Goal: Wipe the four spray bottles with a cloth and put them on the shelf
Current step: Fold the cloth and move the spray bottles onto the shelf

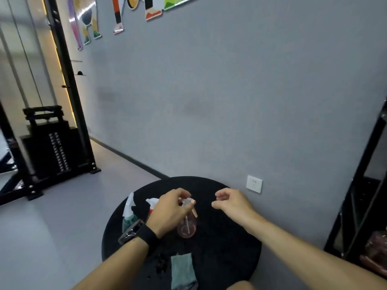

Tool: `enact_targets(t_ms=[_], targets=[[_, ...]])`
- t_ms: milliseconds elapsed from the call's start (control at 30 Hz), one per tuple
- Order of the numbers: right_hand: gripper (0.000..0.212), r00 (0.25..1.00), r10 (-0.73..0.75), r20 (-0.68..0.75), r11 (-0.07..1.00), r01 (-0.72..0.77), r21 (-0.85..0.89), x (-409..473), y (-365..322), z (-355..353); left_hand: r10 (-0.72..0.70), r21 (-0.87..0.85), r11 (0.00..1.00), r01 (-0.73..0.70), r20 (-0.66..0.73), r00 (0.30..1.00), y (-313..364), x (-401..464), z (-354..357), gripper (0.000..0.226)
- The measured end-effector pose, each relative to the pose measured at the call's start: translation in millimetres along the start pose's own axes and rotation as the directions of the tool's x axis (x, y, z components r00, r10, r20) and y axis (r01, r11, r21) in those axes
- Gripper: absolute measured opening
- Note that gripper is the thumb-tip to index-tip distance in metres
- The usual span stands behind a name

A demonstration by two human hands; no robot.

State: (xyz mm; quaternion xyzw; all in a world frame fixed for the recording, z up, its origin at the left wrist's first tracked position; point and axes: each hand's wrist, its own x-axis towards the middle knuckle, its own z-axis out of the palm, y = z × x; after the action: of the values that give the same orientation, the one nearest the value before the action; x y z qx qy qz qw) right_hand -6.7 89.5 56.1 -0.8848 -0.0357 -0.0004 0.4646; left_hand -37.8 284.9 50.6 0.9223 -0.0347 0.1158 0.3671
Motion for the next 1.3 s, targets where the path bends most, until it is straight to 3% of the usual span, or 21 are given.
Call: enact_targets(t_ms=[100, 300, 700, 933, 1133, 1300], targets=[[0.037, 0.999, 0.010, 0.037, 1.000, -0.010, -0.017, 11.1, 4.4, 23.1, -0.033, 0.003, 0.999, 0.033, 0.007, 0.999, -24.0, 0.9, 2.2, 0.014], [0.037, 0.997, 0.043, 0.063, 0.999, -0.041, -0.034, 42.7, 18.0, 62.5, -0.093, 0.000, 0.996, 0.093, 0.022, 0.995, -61.9, 8.0, 13.0, 0.028], [0.057, 0.997, 0.055, 0.061, 0.998, -0.052, -0.042, 104.4, 60.8, 135.4, -0.148, -0.012, 0.989, 0.150, 0.084, 0.985, -123.3, 35.7, 52.5, 0.021], [0.026, 0.989, 0.124, 0.076, 0.991, -0.127, 0.033, 130.1, 73.6, 162.4, -0.177, -0.027, 0.983, 0.180, 0.102, 0.979, -143.9, 46.4, 66.7, 0.021], [0.030, 0.986, 0.161, 0.030, 0.983, -0.163, 0.087, 136.9, 74.5, 175.3, -0.194, -0.041, 0.979, 0.199, 0.102, 0.976, -149.5, 50.7, 70.0, 0.018], [0.010, 0.990, 0.135, 0.045, 0.982, -0.140, 0.130, 137.2, 75.6, 175.2, -0.196, -0.035, 0.979, 0.201, 0.108, 0.975, -147.7, 48.8, 65.4, 0.017]])
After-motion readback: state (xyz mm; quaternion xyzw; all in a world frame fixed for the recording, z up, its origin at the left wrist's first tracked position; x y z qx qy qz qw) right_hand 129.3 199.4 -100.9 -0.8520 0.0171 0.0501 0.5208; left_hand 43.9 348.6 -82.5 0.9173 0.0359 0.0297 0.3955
